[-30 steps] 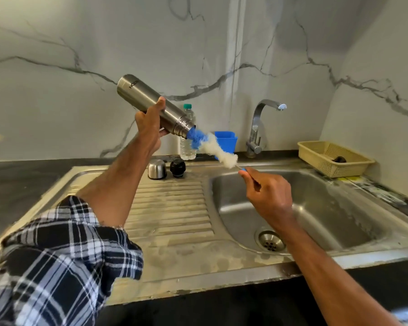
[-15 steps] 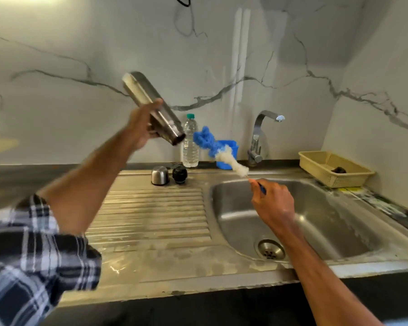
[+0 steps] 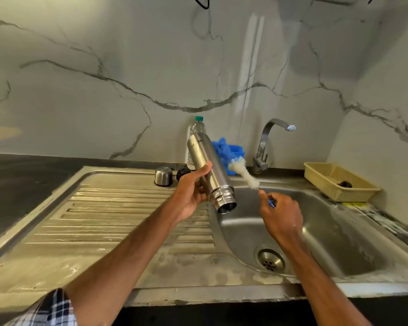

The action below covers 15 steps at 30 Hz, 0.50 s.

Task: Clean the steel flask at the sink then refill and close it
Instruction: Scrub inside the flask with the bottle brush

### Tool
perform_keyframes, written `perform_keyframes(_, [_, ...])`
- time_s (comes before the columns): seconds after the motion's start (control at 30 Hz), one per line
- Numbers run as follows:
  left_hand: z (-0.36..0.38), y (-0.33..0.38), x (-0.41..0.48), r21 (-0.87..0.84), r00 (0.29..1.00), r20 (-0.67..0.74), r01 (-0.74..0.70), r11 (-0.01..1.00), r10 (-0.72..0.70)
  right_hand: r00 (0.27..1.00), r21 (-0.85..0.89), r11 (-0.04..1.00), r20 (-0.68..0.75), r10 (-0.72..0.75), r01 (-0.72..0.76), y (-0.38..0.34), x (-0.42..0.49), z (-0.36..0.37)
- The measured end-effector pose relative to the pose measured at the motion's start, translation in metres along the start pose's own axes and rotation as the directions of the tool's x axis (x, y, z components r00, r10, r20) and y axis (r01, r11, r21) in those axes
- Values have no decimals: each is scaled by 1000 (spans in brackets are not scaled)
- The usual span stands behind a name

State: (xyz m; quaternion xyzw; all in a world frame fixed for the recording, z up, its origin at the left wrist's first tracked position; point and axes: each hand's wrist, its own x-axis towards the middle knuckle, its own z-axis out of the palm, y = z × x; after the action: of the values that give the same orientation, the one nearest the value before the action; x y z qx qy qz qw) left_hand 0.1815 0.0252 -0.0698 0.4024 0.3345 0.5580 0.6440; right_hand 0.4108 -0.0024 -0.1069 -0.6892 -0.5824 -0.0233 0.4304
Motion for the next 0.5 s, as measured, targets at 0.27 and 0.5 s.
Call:
perform_keyframes(0.27, [-5,-3,-10,-143,992,113,65,988,-49,1000,381,924,-21,3,5,-4,-1,-3])
perform_keyframes(0.5, [-2,-7,-16,-336,954,270,223,915,-133,994,586,804,98,55,-102,-3,-3,-2])
